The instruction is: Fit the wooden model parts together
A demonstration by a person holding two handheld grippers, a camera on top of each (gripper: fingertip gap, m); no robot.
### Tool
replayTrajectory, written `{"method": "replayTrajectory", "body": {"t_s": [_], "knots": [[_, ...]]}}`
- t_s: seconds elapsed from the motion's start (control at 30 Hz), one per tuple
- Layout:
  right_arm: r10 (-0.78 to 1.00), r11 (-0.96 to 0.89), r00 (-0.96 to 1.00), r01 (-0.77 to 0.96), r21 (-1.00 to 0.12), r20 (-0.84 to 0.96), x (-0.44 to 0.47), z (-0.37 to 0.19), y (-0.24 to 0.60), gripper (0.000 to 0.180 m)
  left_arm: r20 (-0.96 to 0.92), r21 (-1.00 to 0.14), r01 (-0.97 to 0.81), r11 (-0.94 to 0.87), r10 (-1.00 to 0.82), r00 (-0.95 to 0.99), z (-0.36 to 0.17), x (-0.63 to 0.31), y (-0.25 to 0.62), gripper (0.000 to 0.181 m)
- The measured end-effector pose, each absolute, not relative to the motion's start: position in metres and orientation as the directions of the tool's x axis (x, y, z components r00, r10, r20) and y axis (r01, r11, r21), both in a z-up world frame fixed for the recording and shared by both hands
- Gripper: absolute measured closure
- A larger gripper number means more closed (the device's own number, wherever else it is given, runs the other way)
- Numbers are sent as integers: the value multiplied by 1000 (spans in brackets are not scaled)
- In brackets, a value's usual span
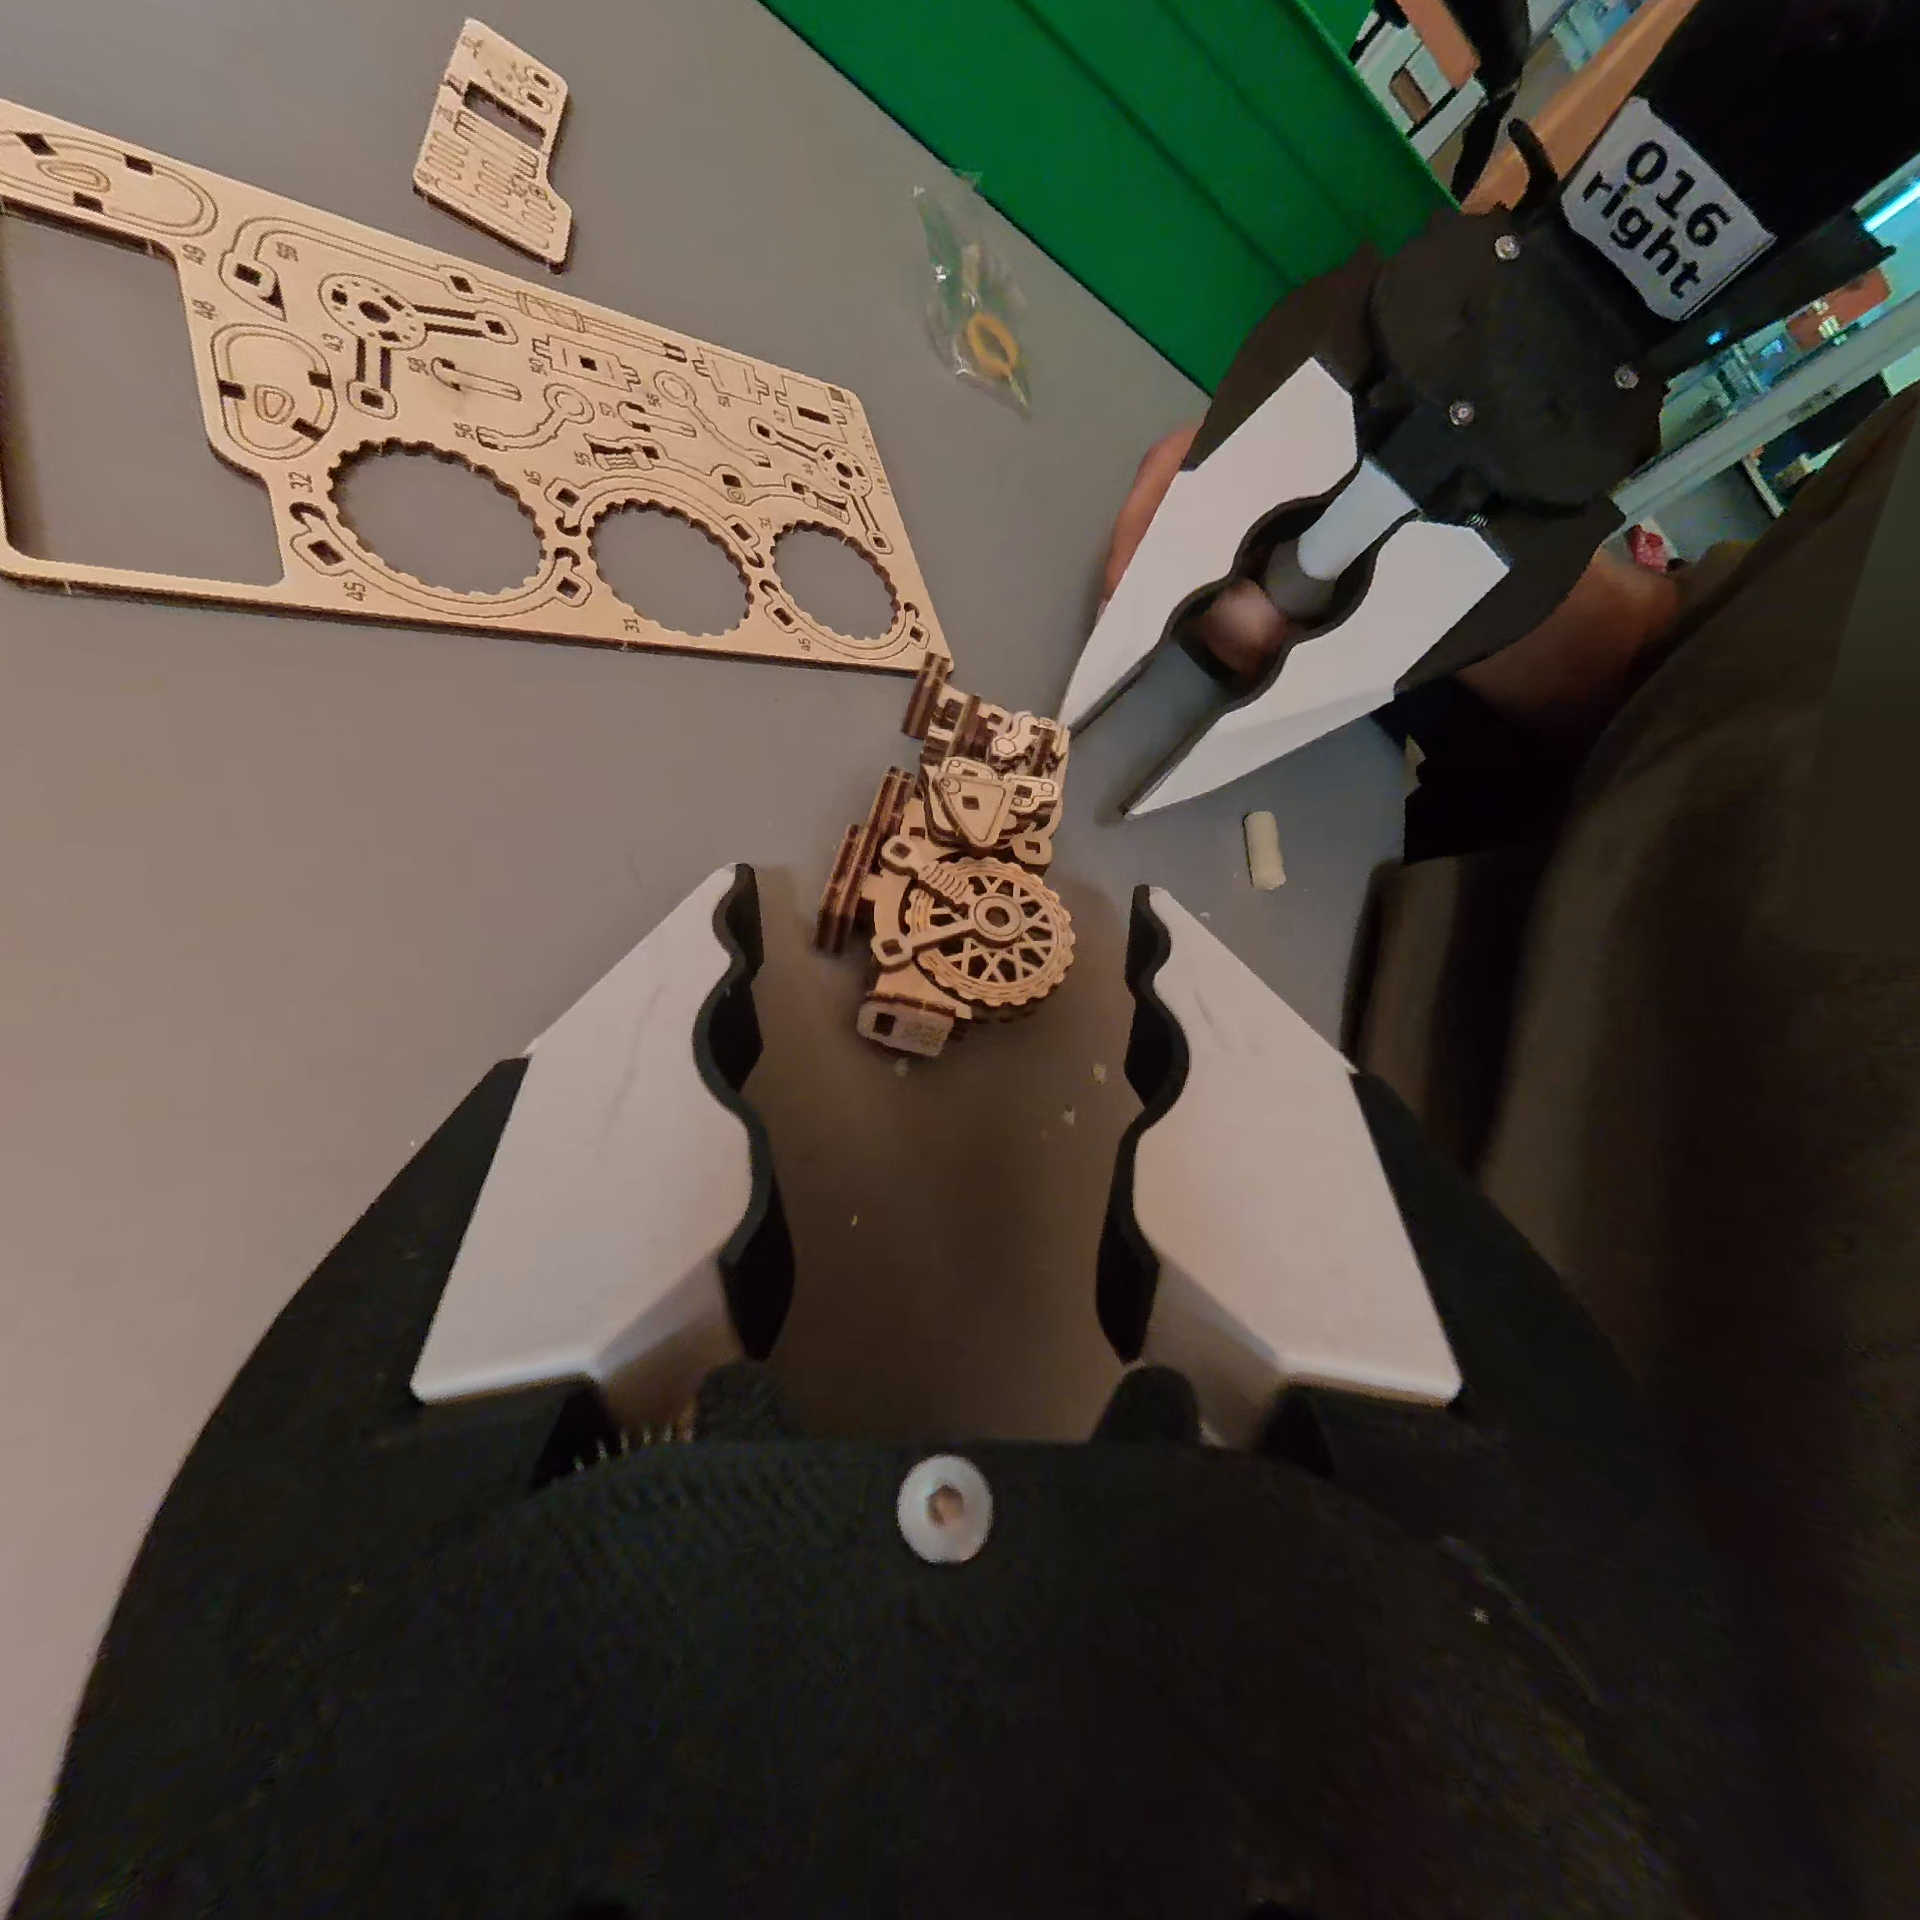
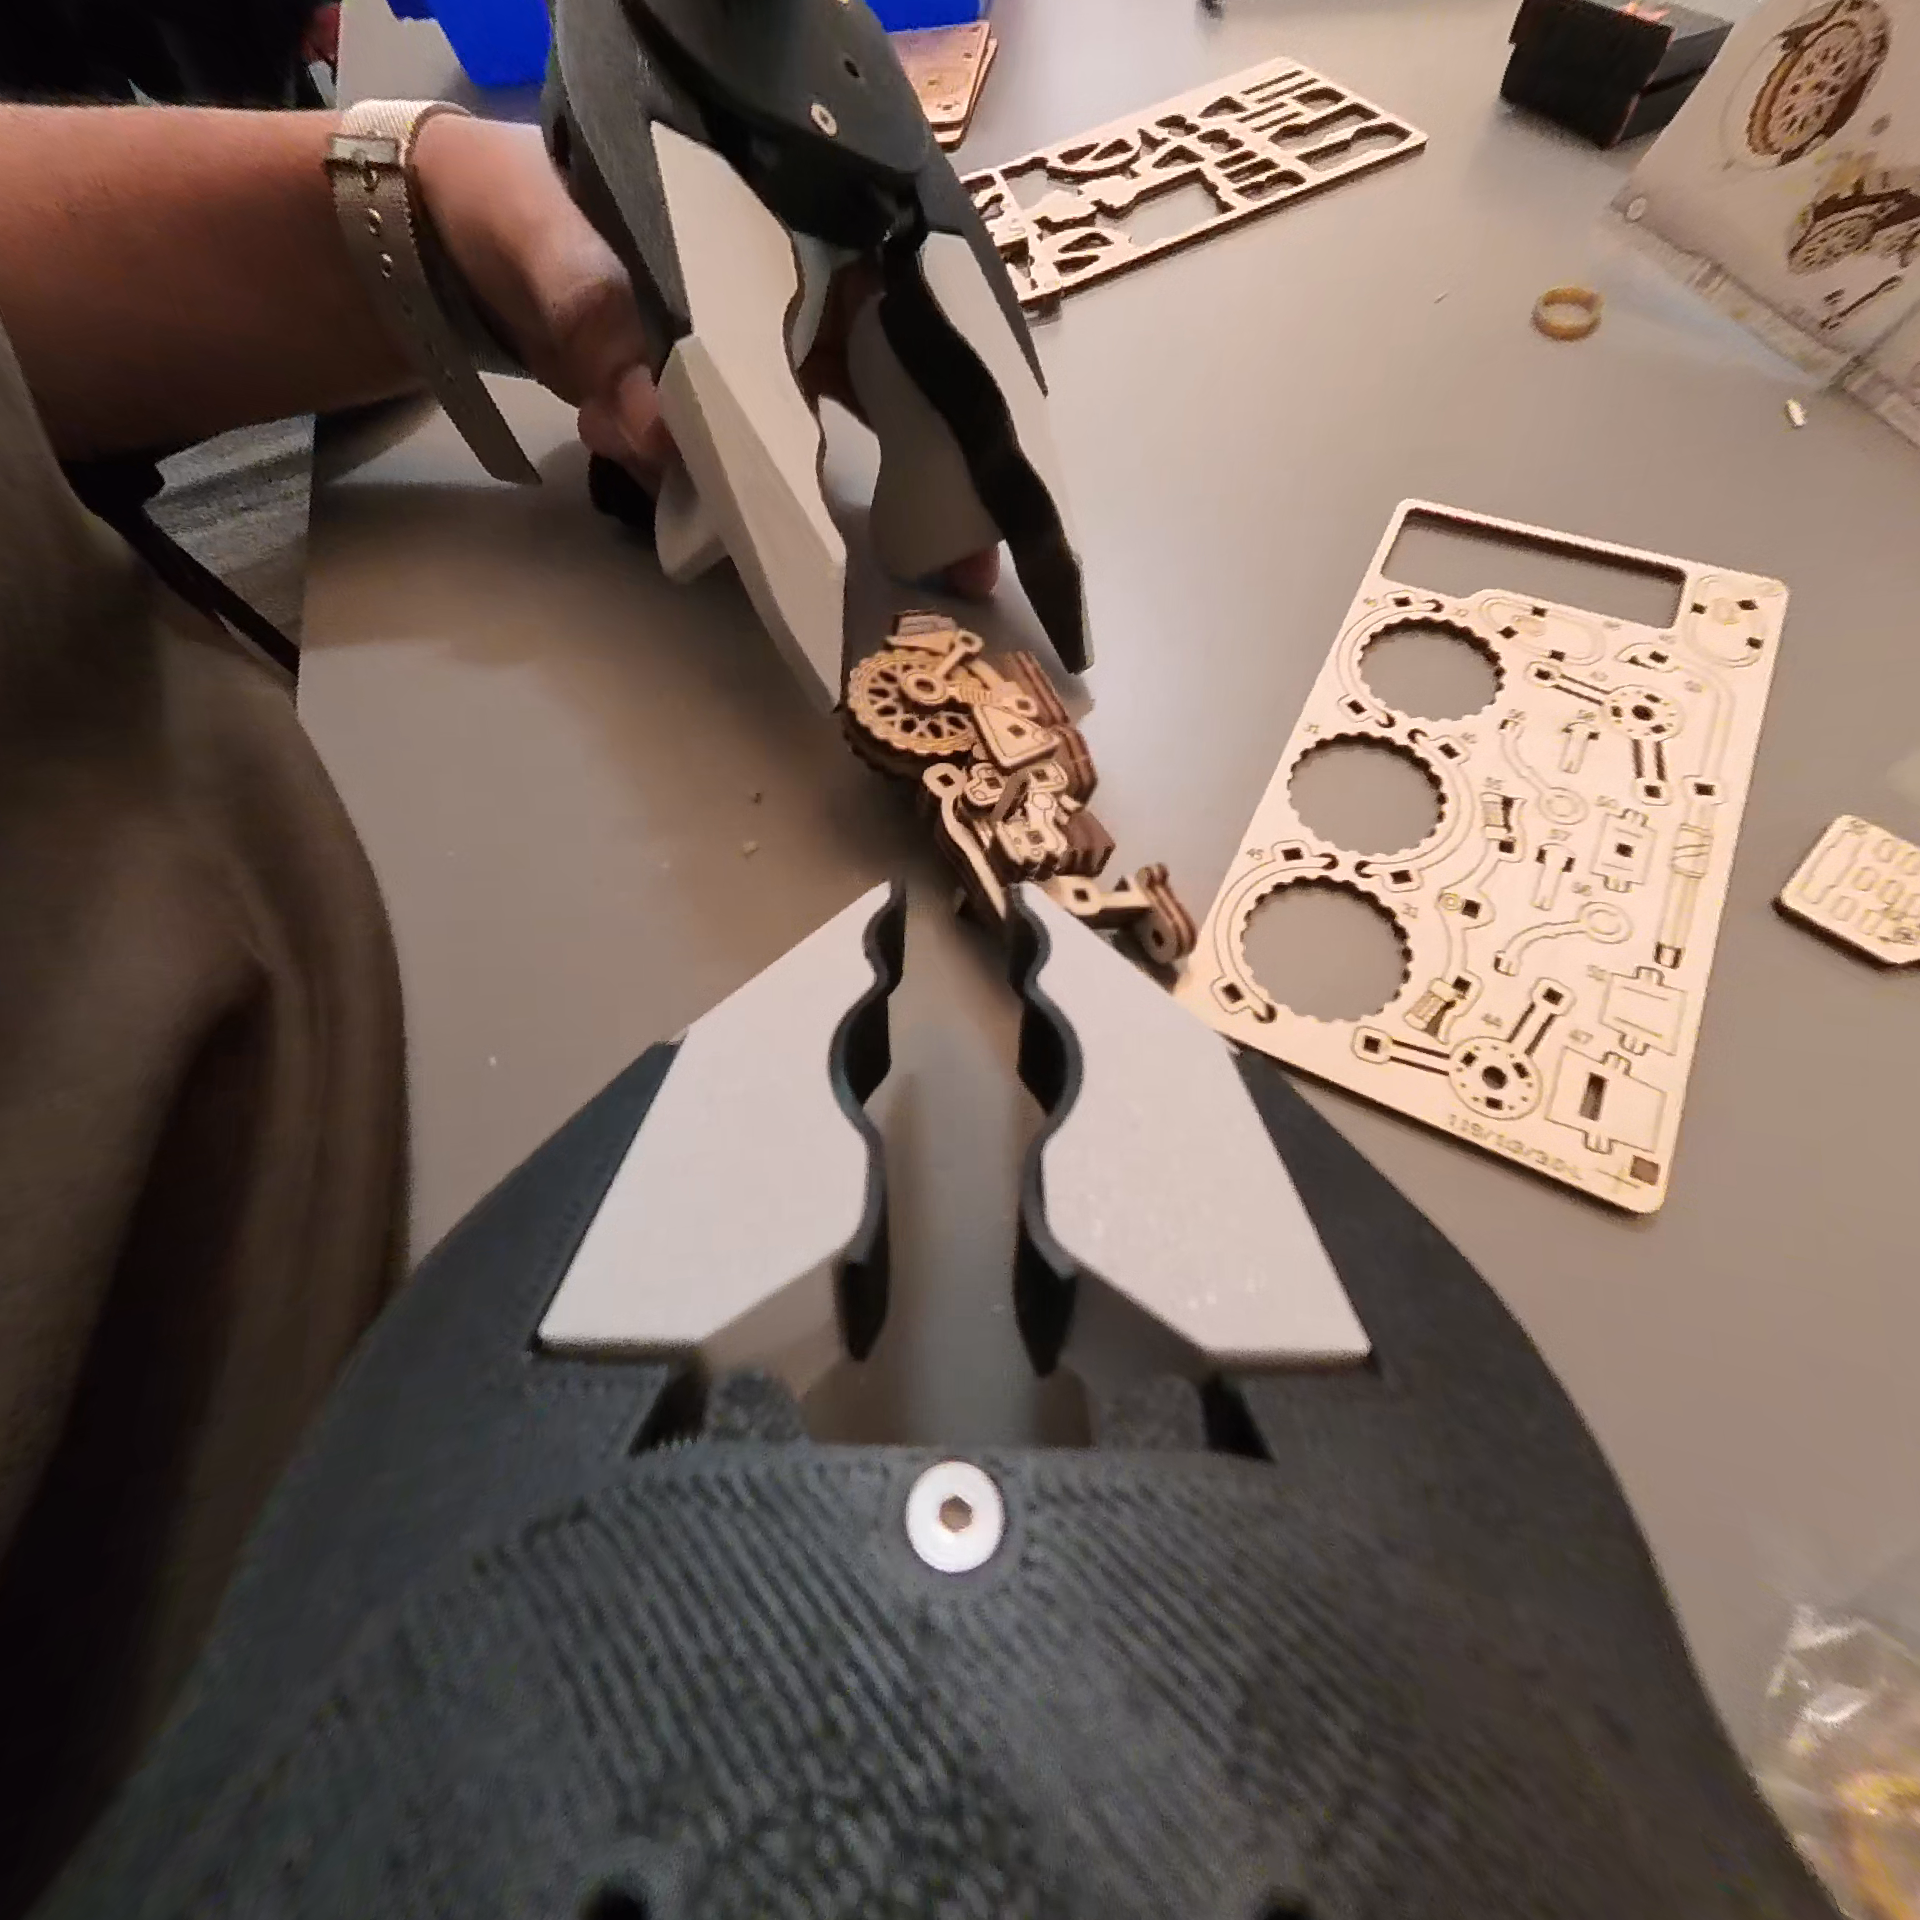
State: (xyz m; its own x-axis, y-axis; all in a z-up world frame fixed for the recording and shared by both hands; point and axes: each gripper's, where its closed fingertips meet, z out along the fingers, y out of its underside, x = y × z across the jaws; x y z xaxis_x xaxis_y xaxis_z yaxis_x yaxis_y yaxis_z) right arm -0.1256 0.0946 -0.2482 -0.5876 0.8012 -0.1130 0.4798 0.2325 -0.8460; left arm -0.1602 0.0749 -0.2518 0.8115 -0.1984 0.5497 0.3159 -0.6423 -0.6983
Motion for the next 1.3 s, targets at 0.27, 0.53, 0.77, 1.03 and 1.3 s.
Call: {"method": "replayTrajectory", "body": {"t_s": [0.27,0.53,0.77,1.03,1.3], "knots": [[782,233,-609,483,-844,-133,-121,-248,92,163,581,-685,343,-643,-197,790,-250,-160,74,111],[769,251,-628,470,-846,-120,-118,-248,89,164,556,-690,333,-642,-176,812,-253,-162,76,117],[768,235,-626,473,-849,-137,-118,-247,90,164,548,-689,341,-640,-153,822,-254,-164,79,122],[793,-24,-525,480,-877,-309,-125,-224,124,160,524,-690,316,-652,-148,839,-258,-163,79,133],[853,14,-449,532,-847,-268,-128,-239,148,158,530,-695,317,-646,-161,833,-255,-162,78,134]]}}
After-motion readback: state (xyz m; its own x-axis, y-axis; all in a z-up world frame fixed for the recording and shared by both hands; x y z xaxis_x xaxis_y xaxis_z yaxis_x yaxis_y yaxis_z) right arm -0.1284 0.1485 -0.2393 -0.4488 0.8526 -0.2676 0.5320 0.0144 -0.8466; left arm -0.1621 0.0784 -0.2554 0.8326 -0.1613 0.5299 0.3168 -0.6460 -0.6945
